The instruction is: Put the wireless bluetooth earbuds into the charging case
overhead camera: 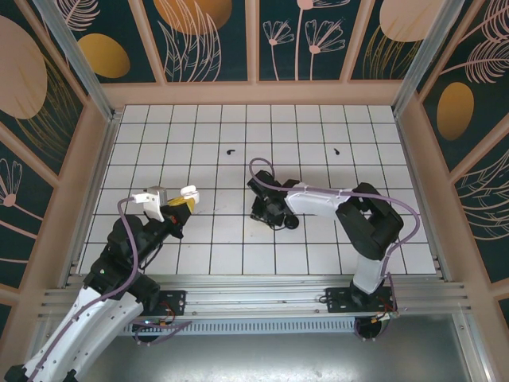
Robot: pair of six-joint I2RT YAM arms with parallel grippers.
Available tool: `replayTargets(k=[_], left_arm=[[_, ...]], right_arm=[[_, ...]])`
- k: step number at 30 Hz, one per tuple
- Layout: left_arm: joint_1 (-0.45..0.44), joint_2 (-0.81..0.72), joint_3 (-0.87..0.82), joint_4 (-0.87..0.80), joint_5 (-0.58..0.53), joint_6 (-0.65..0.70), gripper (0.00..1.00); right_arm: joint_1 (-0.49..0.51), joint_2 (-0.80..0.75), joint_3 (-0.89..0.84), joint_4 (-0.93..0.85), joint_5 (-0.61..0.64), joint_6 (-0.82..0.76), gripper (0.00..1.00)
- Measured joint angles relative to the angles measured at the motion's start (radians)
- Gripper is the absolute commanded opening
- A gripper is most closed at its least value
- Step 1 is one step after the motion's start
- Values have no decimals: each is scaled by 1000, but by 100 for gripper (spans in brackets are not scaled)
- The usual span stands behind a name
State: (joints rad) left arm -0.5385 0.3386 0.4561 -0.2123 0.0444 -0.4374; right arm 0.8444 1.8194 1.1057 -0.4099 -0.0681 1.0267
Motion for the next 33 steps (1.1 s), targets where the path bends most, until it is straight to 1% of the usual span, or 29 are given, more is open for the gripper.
replayTargets(k=[6,12,19,26,33], left_arm=[[0,0,0,0,0,10,0],[0,0,-11,0,-1,14,0],[0,7,-14,3,-2,18,0],[0,23,-16,10,-3,28,0],[0,51,-28,37,-1,37,0]], right_arm=[[-7,80,114,-74,46,-54,29],[-11,154,232,-159,105,-143,29],[-10,181,317,-251,185,-235,31],[-10,181,362,-332,225,-239,27],[-11,181,378,-343,203,-189,27]])
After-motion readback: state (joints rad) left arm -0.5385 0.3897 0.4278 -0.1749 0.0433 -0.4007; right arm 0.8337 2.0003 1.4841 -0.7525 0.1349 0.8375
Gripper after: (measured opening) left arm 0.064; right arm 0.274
